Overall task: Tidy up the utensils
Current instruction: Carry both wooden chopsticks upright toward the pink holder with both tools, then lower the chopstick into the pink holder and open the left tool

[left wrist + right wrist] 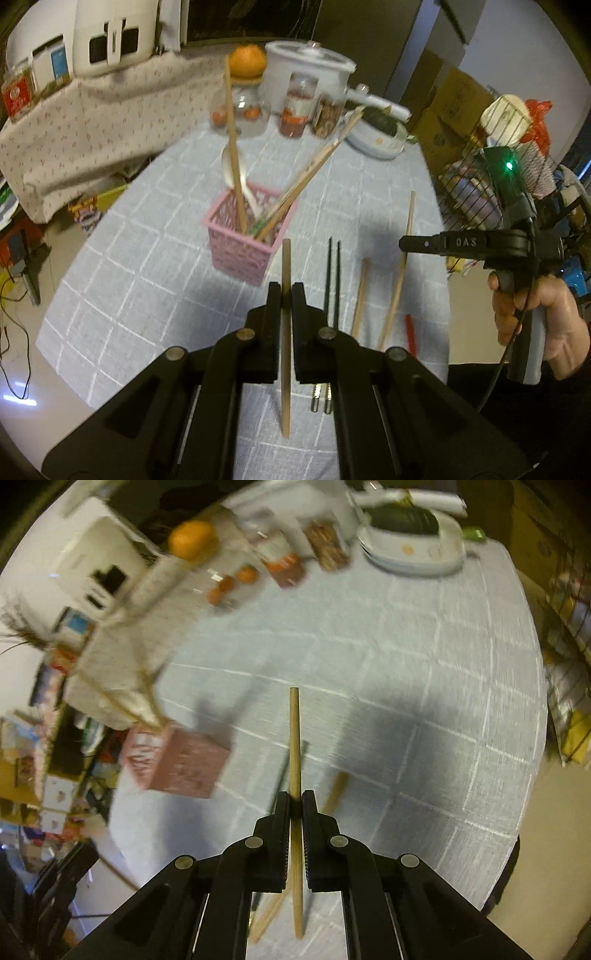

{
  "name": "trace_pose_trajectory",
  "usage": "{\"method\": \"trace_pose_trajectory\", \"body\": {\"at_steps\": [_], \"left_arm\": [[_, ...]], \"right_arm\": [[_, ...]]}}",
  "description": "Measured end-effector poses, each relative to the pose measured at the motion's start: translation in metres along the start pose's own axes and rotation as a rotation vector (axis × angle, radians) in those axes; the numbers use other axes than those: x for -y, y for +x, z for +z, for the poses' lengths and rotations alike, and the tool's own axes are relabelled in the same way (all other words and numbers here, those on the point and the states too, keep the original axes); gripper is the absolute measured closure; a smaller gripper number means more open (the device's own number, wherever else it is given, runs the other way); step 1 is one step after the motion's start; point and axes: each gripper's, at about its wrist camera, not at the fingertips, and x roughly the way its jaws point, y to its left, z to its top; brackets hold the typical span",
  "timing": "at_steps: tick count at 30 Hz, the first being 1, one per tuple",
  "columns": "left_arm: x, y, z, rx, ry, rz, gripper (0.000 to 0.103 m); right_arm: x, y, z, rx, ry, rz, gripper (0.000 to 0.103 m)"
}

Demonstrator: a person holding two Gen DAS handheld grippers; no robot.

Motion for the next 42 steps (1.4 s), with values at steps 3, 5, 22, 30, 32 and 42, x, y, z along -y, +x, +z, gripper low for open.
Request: {"method": "trace_pose_trajectory", "body": {"at_steps": [3,5,22,30,32,42], "left_arm": [[0.004,-0.014,0.004,0.048,0.013,0.003,0.097],[0.005,-0.022,0.006,0.080,0.012,0.002,0.097],[0.001,-0.105,0.039,0.544,-0.039,0.082,0.097],[-0.008,-0.086,0.054,0.585,-0.060,0.154,0.097],[-0.005,-0.078,0.055,0.567,-0.044,0.182,0.097],[-0.017,-0.028,0.066,0.413,-0.075,0.216,0.097]], "right_arm": [[-0.012,-0.024,-0.010,0.058,-0.050,0.024,0.097],[-0.020,-0.039,-0.016,0.098,-0.073,0.045,0.097],[-0.057,-0.122,-0.003,0.347,-0.176,0.125,0.097],[-0.066,-0.119,0.000,0.356,-0.178,0.147,0.097],[-0.067,-0.117,0.001,0.357,-0.177,0.146,0.097],[-0.070,-0.108,0.006,0.352,-0.182,0.153,0.097]]}}
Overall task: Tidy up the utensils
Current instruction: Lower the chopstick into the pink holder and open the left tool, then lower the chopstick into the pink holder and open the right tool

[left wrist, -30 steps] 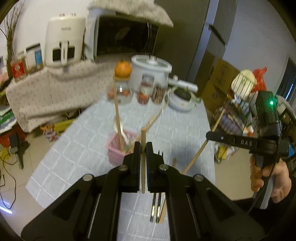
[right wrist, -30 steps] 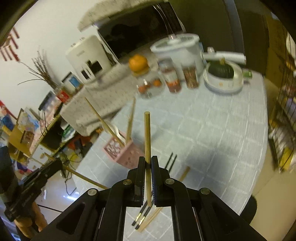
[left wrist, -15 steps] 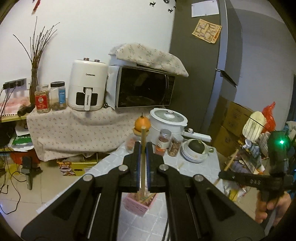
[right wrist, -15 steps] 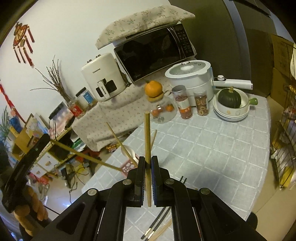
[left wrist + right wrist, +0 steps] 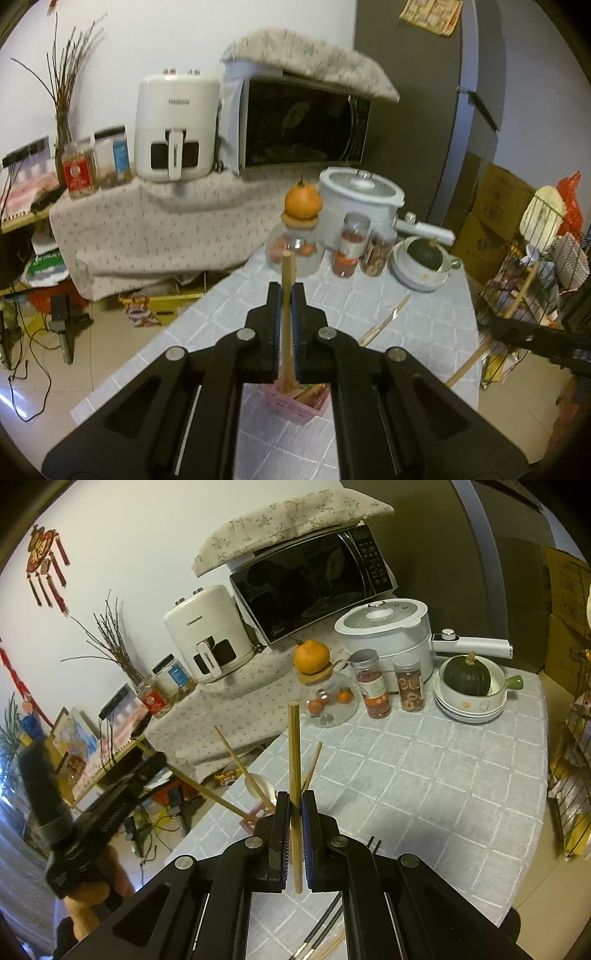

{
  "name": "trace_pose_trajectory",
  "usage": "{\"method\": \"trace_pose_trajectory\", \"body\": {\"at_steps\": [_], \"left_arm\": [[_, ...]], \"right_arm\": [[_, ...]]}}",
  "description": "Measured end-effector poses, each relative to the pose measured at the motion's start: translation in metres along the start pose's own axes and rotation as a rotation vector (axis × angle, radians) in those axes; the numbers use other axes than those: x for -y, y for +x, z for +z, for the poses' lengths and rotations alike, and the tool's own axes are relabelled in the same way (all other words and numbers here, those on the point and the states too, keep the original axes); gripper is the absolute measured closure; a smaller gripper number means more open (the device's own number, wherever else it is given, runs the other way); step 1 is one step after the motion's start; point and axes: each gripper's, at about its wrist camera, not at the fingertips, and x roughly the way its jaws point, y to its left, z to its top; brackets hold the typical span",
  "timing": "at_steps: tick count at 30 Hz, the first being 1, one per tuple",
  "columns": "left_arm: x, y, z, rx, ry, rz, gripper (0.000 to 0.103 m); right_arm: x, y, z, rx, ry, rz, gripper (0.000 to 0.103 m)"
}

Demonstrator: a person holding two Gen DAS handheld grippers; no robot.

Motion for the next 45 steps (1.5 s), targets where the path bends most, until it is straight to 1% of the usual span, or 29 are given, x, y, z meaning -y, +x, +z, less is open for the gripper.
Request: {"method": "trace_pose_trajectory", "body": {"at_steps": [3,8,10,14,15,16,18,20,22,23,26,29,31,32,35,37,41,45], "left_arm": [[-0.002,0.016,-0.003,-0.062,-0.013,0.015,0.097],[-0.008,0.034,-0.006,-0.125,-0.063,0.009,0.097],[-0.010,0.040,-0.006,-0.135,-0.078,0.005,0.097],[-0.014,0.044,-0.004,-0.126,-0.117,-0.018,0.096],[-0.015,0.044,-0.004,-0.121,-0.130,-0.027,0.095],[-0.016,0.045,-0.004,-0.121,-0.138,-0.039,0.092],[-0.017,0.045,-0.003,-0.118,-0.149,-0.055,0.073],[-0.017,0.041,-0.001,-0.105,-0.151,-0.059,0.066],[-0.017,0.034,0.001,-0.099,-0.150,-0.067,0.065],[-0.018,0.032,0.001,-0.099,-0.152,-0.069,0.062],[-0.024,0.022,0.000,-0.104,-0.154,-0.065,0.050],[-0.031,0.014,-0.004,-0.122,-0.144,-0.045,0.048],[-0.037,0.012,-0.008,-0.144,-0.145,-0.016,0.047],[-0.042,0.012,-0.012,-0.161,-0.150,0.002,0.046],[-0.056,0.016,-0.021,-0.214,-0.163,0.028,0.045],[-0.063,0.019,-0.027,-0.246,-0.177,0.031,0.045],[-0.075,0.027,-0.039,-0.315,-0.205,0.025,0.045],[-0.077,0.030,-0.047,-0.356,-0.202,0.025,0.045]], "right_arm": [[-0.001,0.002,0.000,-0.003,0.000,-0.001,0.097],[0.001,0.004,0.000,0.004,0.004,-0.002,0.097],[0.001,0.005,0.000,0.008,0.003,-0.001,0.097],[-0.001,0.005,0.002,0.026,-0.004,0.006,0.097],[-0.002,0.005,0.003,0.032,-0.007,0.007,0.097],[-0.003,0.005,0.004,0.039,-0.011,0.008,0.097],[-0.005,0.006,0.005,0.050,-0.017,0.012,0.097],[-0.008,0.006,0.007,0.066,-0.022,0.019,0.097],[-0.011,0.007,0.009,0.083,-0.025,0.026,0.097],[-0.012,0.008,0.010,0.089,-0.025,0.029,0.097],[-0.018,0.010,0.013,0.115,-0.027,0.040,0.097],[-0.026,0.015,0.016,0.143,-0.034,0.044,0.097],[-0.031,0.020,0.017,0.153,-0.038,0.042,0.097],[-0.034,0.025,0.017,0.157,-0.041,0.035,0.097],[-0.041,0.038,0.016,0.154,-0.062,0.018,0.097],[-0.046,0.048,0.013,0.142,-0.086,0.004,0.097],[-0.054,0.074,0.005,0.087,-0.109,-0.019,0.097],[-0.056,0.094,-0.002,0.039,-0.109,-0.039,0.097]]}}
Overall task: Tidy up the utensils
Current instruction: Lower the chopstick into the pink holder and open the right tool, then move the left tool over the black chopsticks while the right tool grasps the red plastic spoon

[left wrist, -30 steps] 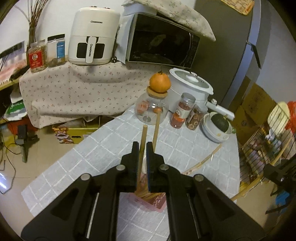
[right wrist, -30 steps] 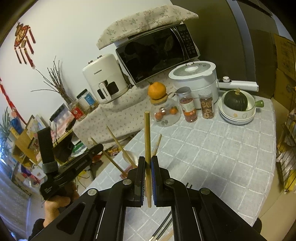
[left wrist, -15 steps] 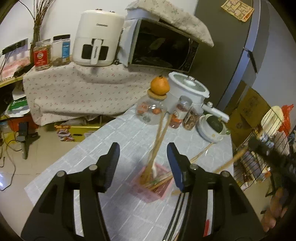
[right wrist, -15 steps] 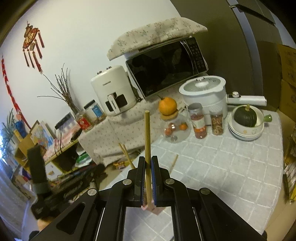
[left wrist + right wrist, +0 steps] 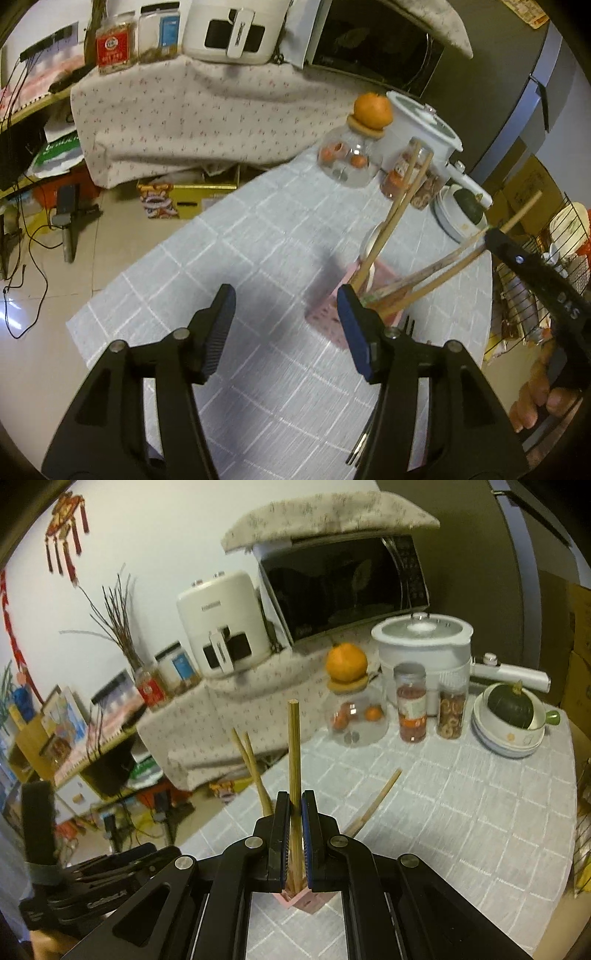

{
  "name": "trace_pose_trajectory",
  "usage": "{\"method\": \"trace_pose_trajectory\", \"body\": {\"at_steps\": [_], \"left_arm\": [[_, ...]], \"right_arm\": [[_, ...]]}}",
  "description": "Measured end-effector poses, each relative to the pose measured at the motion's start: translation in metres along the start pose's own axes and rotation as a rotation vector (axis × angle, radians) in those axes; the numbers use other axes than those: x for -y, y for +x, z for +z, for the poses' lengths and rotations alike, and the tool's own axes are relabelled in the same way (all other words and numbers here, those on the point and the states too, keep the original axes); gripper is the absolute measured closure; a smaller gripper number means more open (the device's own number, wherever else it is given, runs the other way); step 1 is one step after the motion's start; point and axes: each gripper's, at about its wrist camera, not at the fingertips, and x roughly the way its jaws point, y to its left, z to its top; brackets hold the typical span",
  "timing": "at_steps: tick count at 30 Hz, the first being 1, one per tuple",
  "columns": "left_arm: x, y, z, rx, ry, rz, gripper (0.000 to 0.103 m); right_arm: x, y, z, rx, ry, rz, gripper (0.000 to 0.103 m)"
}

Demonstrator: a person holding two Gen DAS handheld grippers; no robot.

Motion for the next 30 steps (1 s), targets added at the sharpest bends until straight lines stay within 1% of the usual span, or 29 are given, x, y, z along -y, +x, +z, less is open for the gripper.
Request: {"method": "trace_pose_trajectory", "body": {"at_steps": [8,11,13,15,17,19,21,22,24,25,27,30], "left_arm": [[-0.001,0.001,-0.006,-0.029,0.012,-0.001,0.045],[-0.002,0.003,-0.008,-0.046,0.007,-0.007,0.044],[-0.001,0.005,-0.008,-0.054,0.005,-0.012,0.042],[0.001,0.006,-0.009,-0.060,0.008,-0.013,0.040],[0.004,0.008,-0.011,-0.070,0.021,-0.011,0.039],[0.008,0.010,-0.012,-0.081,0.035,-0.011,0.036],[0.013,0.011,-0.015,-0.090,0.049,-0.013,0.031],[0.014,0.011,-0.016,-0.093,0.053,-0.014,0.030],[0.018,0.012,-0.020,-0.106,0.065,-0.017,0.028],[0.020,0.012,-0.023,-0.115,0.070,-0.020,0.028],[0.026,0.016,-0.029,-0.146,0.087,-0.032,0.027],[0.033,0.023,-0.040,-0.198,0.114,-0.043,0.026]], "right_arm": [[-0.001,0.024,-0.011,-0.056,0.020,-0.021,0.096],[0.001,0.027,-0.011,-0.068,0.024,-0.025,0.094],[0.003,0.024,-0.008,-0.065,0.026,-0.027,0.091],[0.005,0.017,-0.005,-0.051,0.027,-0.027,0.082],[0.008,0.010,-0.001,-0.042,0.037,-0.018,0.078],[0.012,0.000,0.003,-0.035,0.047,-0.010,0.070],[0.017,-0.012,0.006,-0.019,0.046,-0.013,0.057],[0.020,-0.018,0.007,-0.016,0.043,-0.018,0.055],[0.025,-0.026,0.007,-0.021,0.035,-0.028,0.048],[0.030,-0.032,0.007,-0.026,0.032,-0.035,0.046],[0.039,-0.040,0.004,-0.041,0.021,-0.052,0.039],[0.052,-0.046,-0.005,-0.081,-0.014,-0.087,0.037]]}}
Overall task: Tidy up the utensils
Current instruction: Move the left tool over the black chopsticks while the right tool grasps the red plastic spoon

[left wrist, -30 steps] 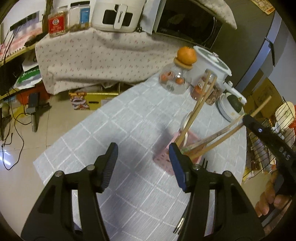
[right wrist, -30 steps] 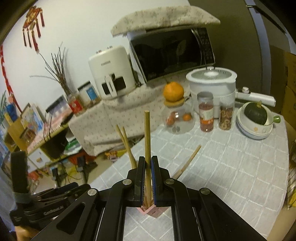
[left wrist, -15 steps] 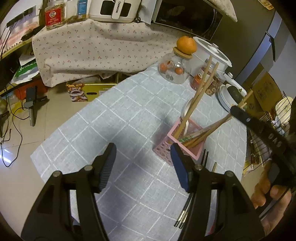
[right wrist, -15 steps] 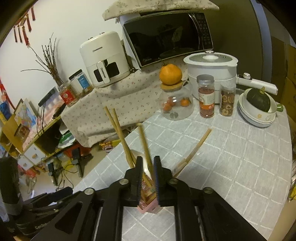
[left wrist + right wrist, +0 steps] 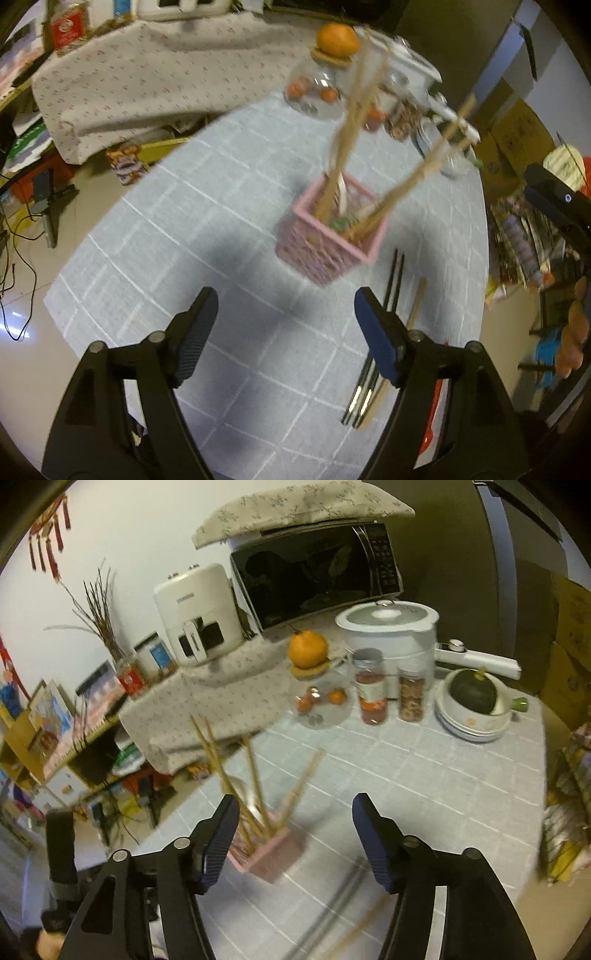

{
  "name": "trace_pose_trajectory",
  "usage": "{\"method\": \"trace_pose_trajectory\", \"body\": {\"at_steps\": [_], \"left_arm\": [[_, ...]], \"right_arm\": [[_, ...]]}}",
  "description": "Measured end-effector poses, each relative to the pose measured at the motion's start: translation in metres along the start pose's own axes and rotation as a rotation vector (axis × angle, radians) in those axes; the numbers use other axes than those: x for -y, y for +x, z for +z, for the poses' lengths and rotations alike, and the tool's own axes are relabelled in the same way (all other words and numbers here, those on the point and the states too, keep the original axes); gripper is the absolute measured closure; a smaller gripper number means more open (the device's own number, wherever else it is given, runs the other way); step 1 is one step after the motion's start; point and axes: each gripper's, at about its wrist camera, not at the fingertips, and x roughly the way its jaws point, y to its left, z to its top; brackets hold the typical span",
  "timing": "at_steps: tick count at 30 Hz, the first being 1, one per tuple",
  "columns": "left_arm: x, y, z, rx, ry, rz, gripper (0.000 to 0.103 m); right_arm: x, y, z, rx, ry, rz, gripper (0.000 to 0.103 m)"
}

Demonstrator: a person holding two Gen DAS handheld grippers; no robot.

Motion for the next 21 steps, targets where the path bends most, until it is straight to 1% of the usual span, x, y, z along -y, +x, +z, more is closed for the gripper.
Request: {"method": "trace_pose_trajectory", "body": {"at_steps": [3,6,11,13,16,18,19,21], "left_arm": [[0.009,0.009,-0.008,-0.044,0.031,0.003,0.026],[0.019,0.018,-0.014,-0.076,0.064,0.010,0.026],[0.037,0.035,-0.025,-0.138,0.112,0.016,0.026],[0.046,0.041,-0.029,-0.158,0.132,0.018,0.026],[0.059,0.050,-0.033,-0.186,0.173,0.019,0.026],[0.067,0.056,-0.036,-0.204,0.201,0.018,0.026],[0.070,0.058,-0.038,-0.212,0.211,0.021,0.026],[0.071,0.060,-0.040,-0.222,0.222,0.023,0.026]], "right_arm": [[0.014,0.001,-0.013,-0.055,-0.025,-0.038,0.035],[0.030,0.004,-0.029,-0.119,-0.018,-0.069,0.034],[0.053,0.012,-0.052,-0.237,0.010,-0.074,0.033],[0.059,0.016,-0.061,-0.283,0.007,-0.094,0.033],[0.068,0.025,-0.078,-0.373,0.004,-0.123,0.033],[0.072,0.033,-0.089,-0.431,0.012,-0.116,0.032],[0.075,0.038,-0.098,-0.478,0.016,-0.109,0.032],[0.078,0.046,-0.112,-0.543,0.018,-0.107,0.032]]}}
